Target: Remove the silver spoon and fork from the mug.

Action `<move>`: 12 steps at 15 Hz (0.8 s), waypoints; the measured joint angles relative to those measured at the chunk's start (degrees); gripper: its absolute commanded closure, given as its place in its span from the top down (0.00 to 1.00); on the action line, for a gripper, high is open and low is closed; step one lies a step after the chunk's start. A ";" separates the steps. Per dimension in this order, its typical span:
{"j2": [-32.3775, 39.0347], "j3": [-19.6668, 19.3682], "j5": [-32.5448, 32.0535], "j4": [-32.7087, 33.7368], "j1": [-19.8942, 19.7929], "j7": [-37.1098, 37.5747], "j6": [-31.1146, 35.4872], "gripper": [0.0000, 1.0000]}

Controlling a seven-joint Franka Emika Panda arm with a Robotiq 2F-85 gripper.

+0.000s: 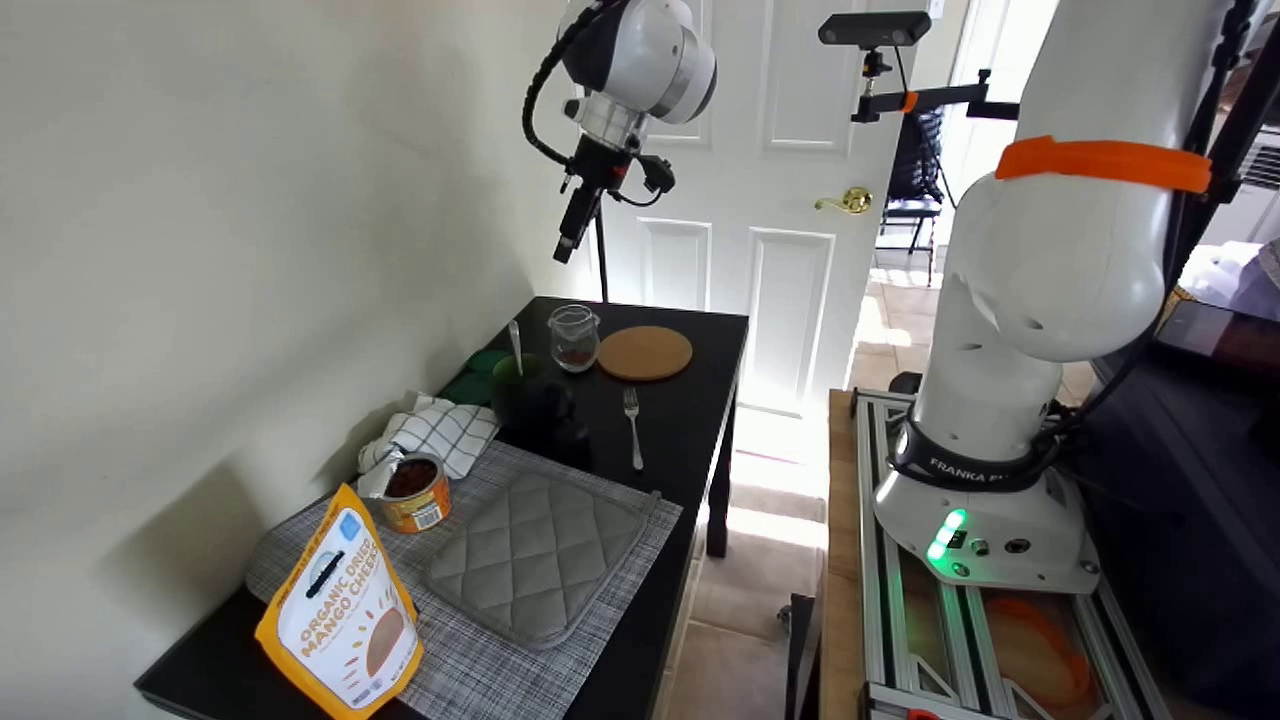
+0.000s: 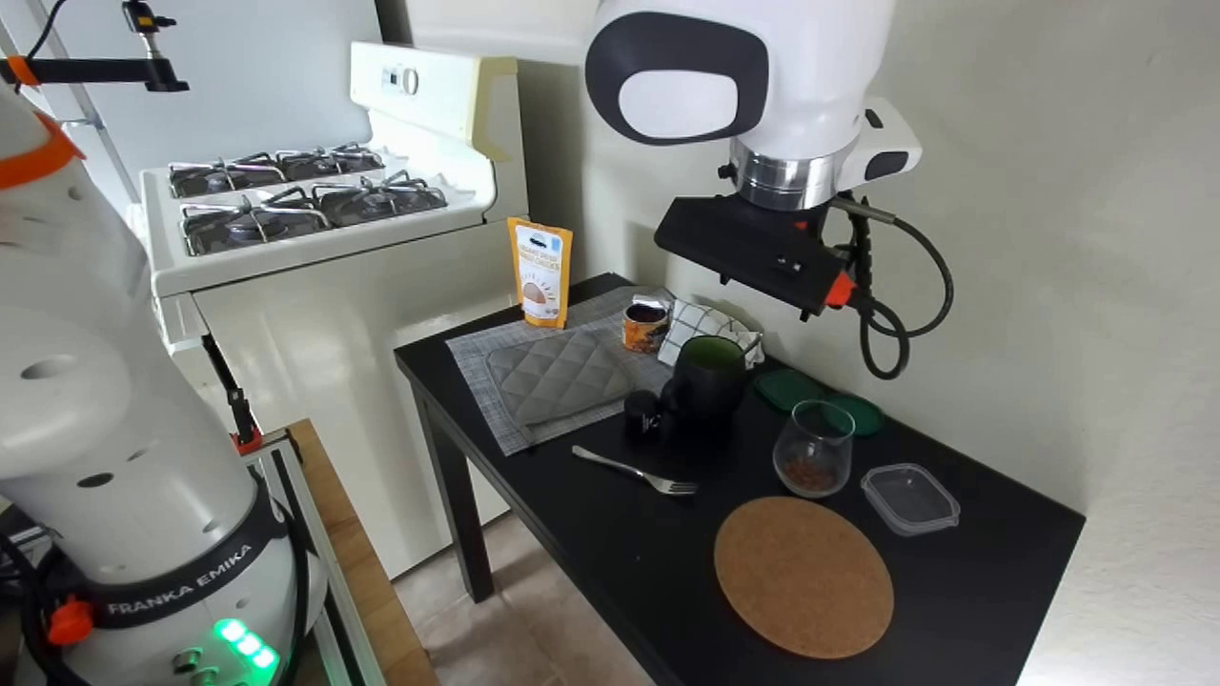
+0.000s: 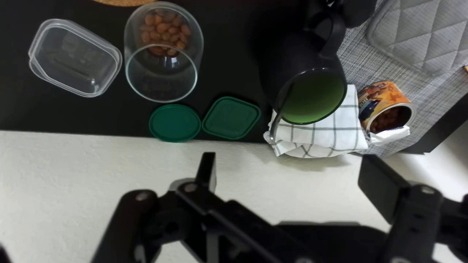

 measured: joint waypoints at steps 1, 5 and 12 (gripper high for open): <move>1.89 0.61 1.04 1.76 -0.03 -1.90 -1.97 1.00; 11.28 4.61 3.74 10.43 -2.23 -6.74 -10.38 1.00; 23.31 10.97 2.28 21.16 -7.81 -5.18 -13.44 0.90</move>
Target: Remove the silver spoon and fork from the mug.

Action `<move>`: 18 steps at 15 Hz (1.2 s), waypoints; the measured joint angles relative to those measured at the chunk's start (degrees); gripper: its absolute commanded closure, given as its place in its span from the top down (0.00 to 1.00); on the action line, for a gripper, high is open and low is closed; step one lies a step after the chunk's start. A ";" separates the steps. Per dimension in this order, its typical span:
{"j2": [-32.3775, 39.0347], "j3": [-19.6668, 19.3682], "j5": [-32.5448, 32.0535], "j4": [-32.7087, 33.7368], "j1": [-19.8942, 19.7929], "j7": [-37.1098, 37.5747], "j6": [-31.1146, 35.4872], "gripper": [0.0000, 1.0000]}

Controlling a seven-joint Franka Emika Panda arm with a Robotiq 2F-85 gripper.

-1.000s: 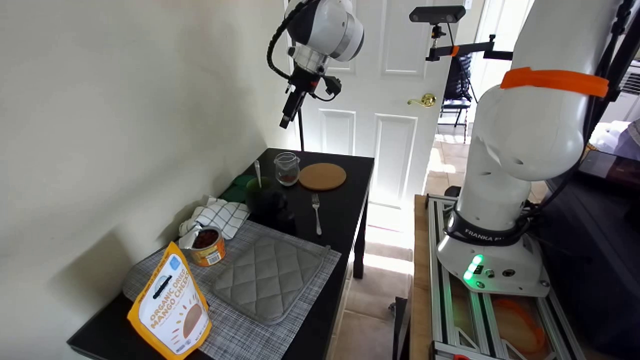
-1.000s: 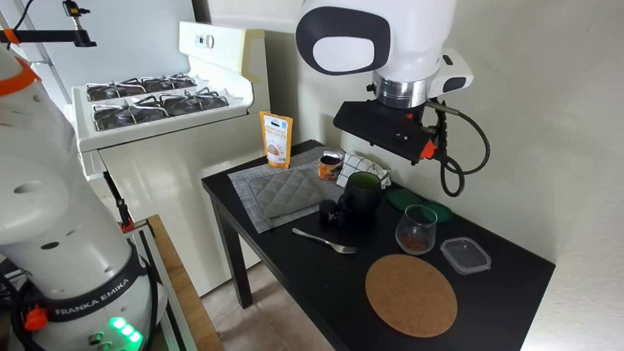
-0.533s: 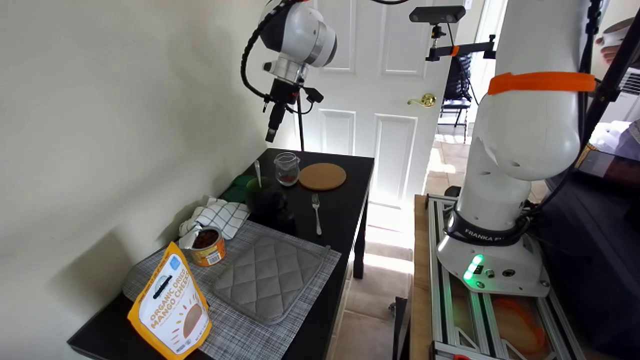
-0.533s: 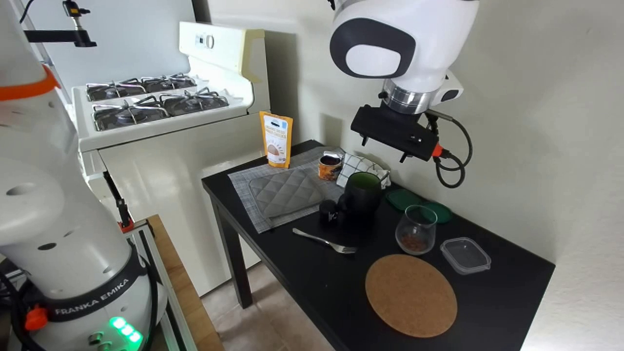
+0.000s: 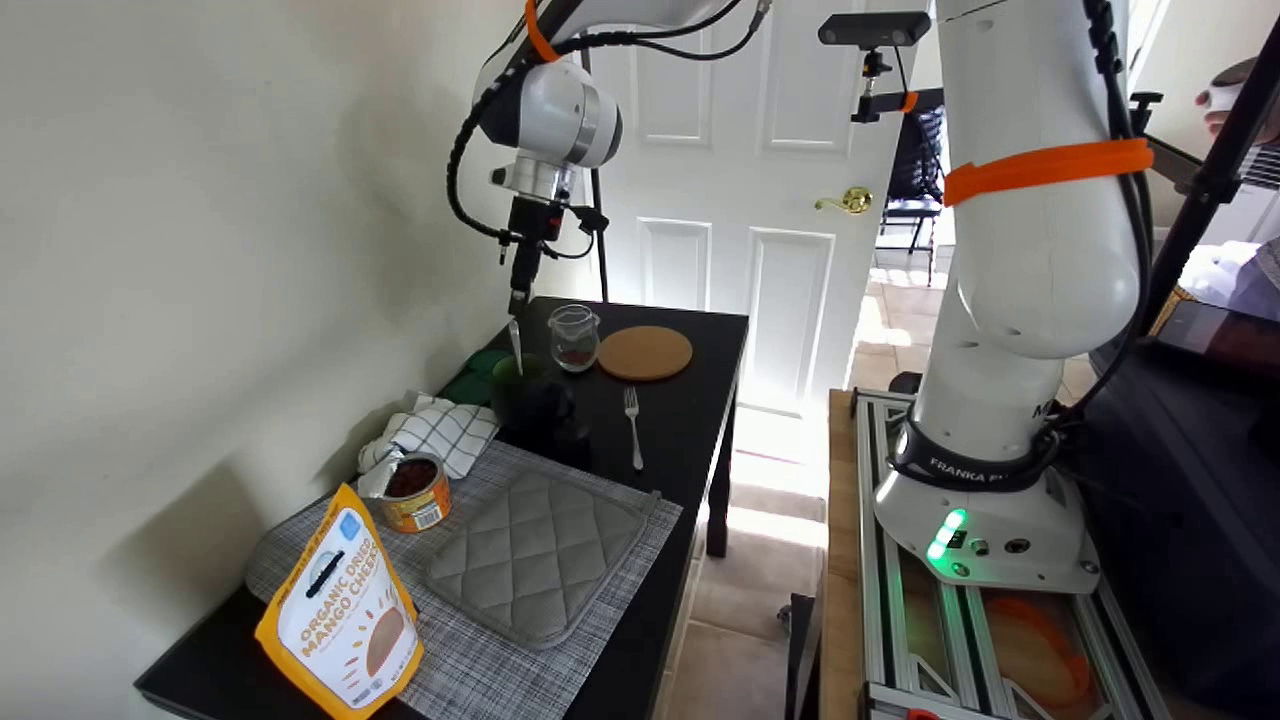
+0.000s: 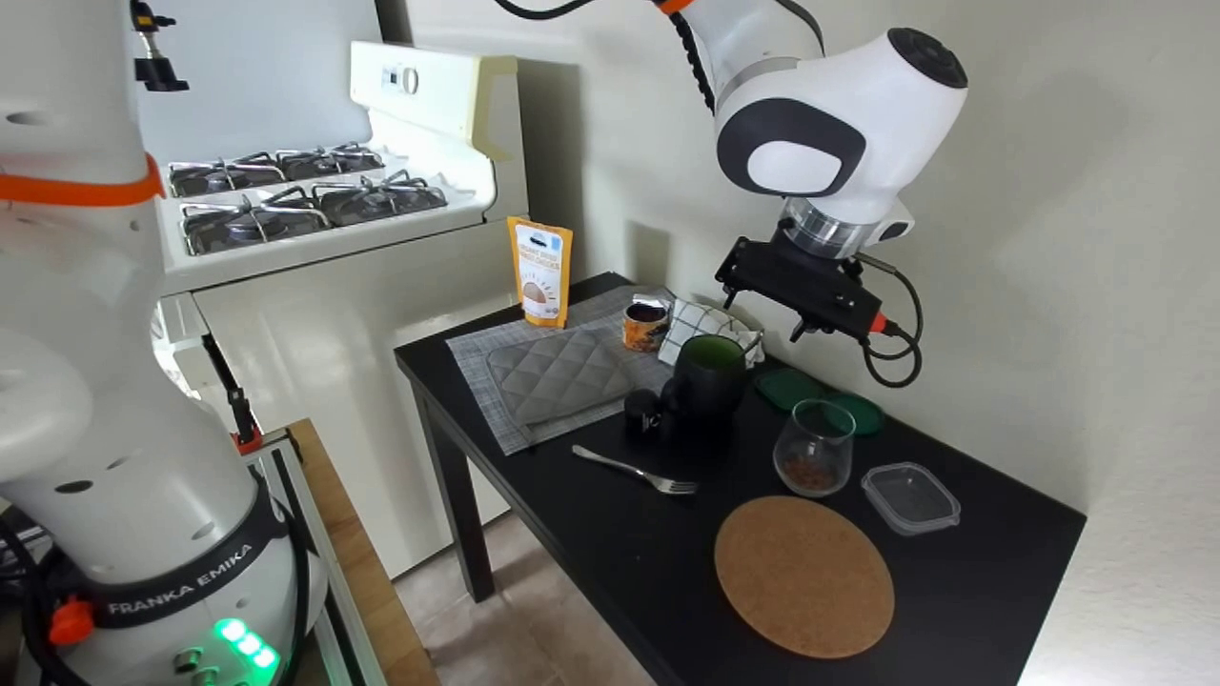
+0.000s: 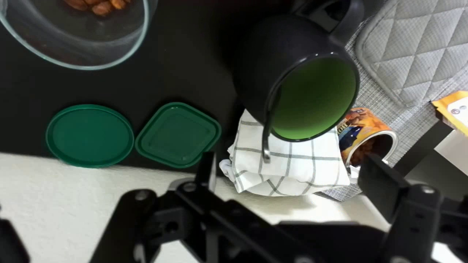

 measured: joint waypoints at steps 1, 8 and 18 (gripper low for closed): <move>1.14 0.63 -0.40 1.26 -0.64 0.41 -0.73 0.81; 6.41 3.92 -3.95 8.19 -3.47 3.91 -6.16 0.40; 10.80 5.54 -10.19 14.69 -4.99 9.82 -13.77 0.00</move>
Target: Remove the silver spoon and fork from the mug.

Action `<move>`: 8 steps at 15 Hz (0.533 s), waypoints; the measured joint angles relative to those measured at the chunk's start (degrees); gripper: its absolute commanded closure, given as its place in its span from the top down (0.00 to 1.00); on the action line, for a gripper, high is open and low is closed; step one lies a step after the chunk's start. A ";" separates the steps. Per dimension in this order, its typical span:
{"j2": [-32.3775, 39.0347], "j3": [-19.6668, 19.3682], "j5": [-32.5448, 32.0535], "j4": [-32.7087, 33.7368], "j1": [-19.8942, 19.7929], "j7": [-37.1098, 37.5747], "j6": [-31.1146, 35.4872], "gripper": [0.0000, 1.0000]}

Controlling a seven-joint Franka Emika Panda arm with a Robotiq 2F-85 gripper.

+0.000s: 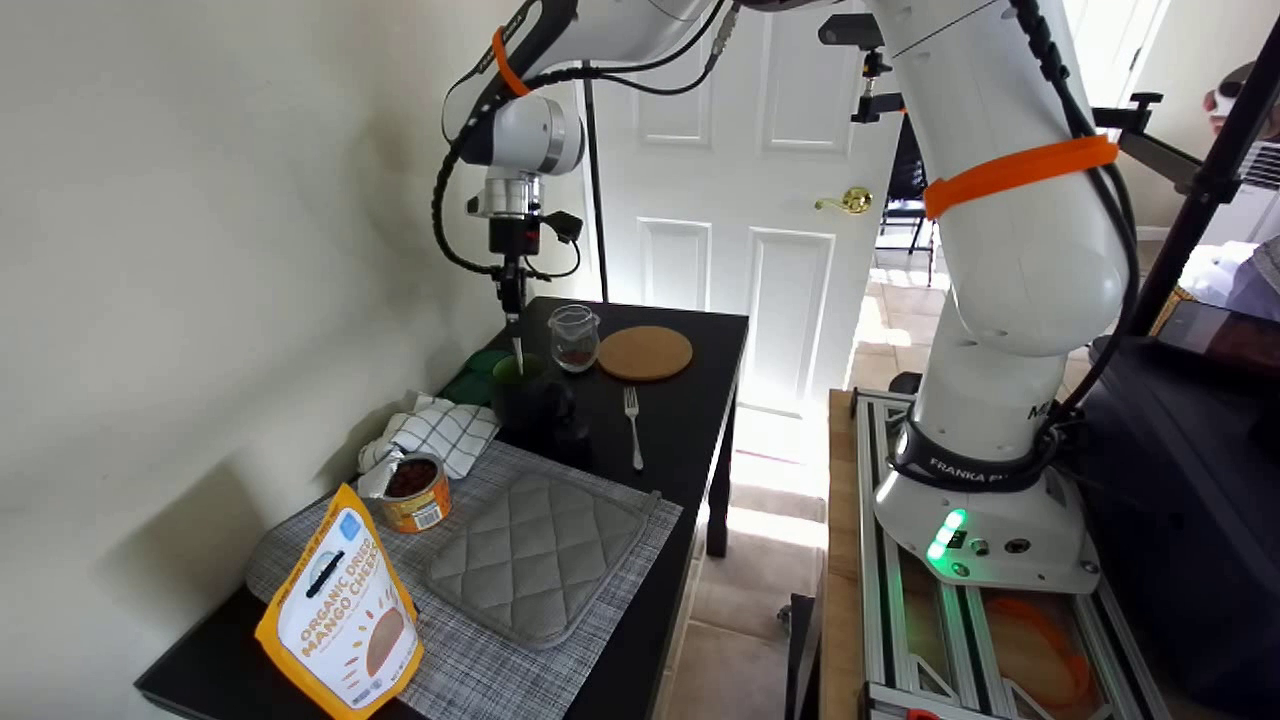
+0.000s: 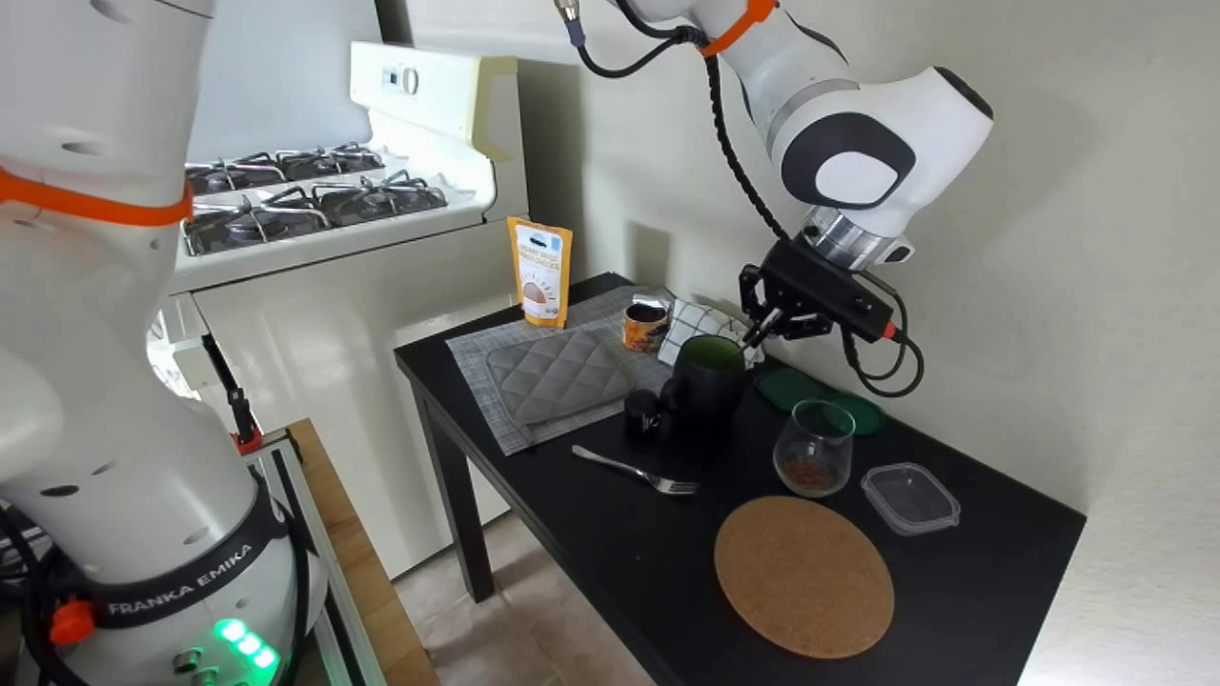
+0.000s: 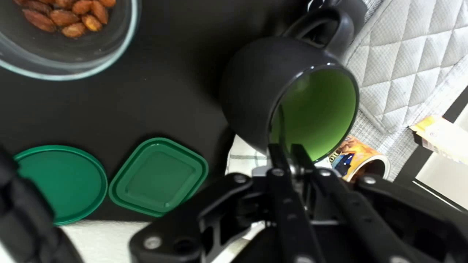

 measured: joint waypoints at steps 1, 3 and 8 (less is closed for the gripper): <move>0.10 0.00 -0.97 0.43 -0.08 1.09 -0.53 0.02; 0.10 0.00 -2.74 1.05 -0.15 3.05 -1.91 0.02; -1.57 0.20 -6.58 1.55 -0.03 4.84 -2.79 0.02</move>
